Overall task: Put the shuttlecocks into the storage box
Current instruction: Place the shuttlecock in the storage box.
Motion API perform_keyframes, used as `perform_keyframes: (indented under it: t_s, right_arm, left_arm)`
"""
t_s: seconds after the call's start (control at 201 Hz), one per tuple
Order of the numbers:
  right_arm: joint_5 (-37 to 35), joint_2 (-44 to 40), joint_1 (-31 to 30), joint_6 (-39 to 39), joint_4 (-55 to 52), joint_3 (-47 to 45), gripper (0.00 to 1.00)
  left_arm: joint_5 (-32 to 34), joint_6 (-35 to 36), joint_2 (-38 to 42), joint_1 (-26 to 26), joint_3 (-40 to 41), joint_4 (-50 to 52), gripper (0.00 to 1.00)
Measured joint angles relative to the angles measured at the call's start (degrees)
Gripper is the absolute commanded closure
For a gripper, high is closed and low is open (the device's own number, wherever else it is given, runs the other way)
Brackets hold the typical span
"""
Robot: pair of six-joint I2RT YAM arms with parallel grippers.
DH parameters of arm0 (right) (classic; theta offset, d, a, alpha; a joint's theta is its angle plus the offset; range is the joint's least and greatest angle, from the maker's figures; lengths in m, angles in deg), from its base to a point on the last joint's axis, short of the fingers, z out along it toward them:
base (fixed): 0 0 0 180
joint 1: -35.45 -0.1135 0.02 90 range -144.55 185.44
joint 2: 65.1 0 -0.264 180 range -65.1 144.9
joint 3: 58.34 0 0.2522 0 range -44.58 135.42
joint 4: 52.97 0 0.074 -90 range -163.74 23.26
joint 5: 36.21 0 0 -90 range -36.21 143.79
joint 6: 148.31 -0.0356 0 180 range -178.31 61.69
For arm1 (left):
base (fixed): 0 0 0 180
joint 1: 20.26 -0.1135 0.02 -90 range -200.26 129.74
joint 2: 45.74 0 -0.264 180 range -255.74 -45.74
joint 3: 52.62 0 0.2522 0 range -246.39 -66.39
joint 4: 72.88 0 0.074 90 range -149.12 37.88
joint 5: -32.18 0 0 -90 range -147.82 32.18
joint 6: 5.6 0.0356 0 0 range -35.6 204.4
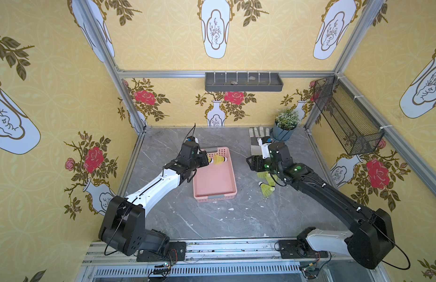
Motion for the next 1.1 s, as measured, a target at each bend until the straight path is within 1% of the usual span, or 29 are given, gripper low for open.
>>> perform_keyframes:
  t_s: [0.189, 0.597, 1.095]
  right_arm:
    - [-0.87, -1.53, -0.07, -1.46, 0.90, -1.77, 0.27]
    - [-2.75, -3.74, -0.15, -2.97, 1.11, -3.80, 0.27]
    - [-2.91, -3.89, -0.04, -3.17, 1.25, -4.07, 0.27]
  left_arm:
    - [1.11, -2.56, -3.67, 0.02, -0.39, -1.64, 1.00]
    - [2.54, -4.61, -10.10, 0.00, -2.64, -4.33, 1.00]
    - [2.54, -6.88, -14.97, -0.68, -4.79, -6.10, 1.00]
